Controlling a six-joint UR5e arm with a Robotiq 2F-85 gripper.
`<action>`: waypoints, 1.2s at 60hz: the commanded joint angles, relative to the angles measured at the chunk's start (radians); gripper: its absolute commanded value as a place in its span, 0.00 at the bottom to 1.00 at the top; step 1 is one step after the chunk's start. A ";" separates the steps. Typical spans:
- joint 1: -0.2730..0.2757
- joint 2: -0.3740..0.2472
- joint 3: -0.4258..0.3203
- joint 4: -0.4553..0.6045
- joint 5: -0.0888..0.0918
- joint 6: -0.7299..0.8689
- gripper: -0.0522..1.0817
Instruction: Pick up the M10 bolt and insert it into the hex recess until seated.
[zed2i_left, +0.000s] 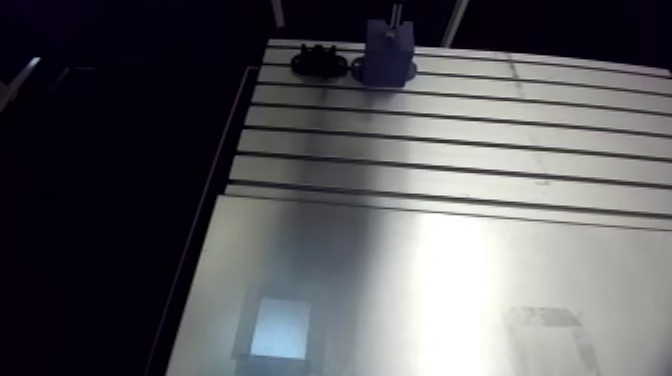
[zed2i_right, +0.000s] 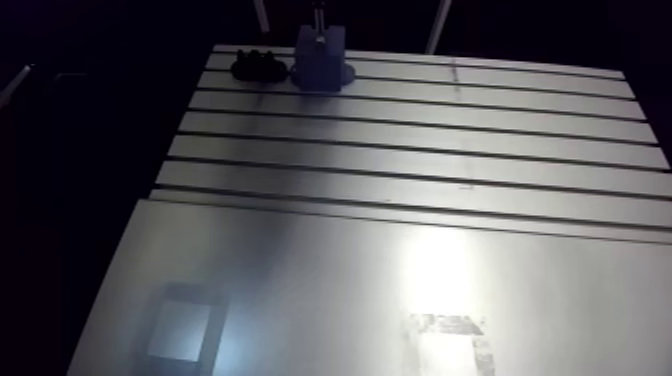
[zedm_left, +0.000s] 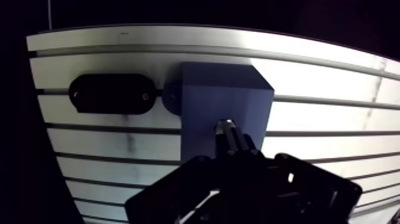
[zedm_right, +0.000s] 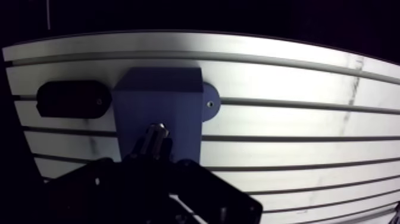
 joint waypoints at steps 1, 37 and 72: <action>0.000 -0.003 0.000 0.001 -0.003 0.000 0.95; 0.009 -0.008 0.000 0.000 -0.002 -0.029 0.05; 0.002 -0.124 0.018 0.102 0.000 -0.054 0.05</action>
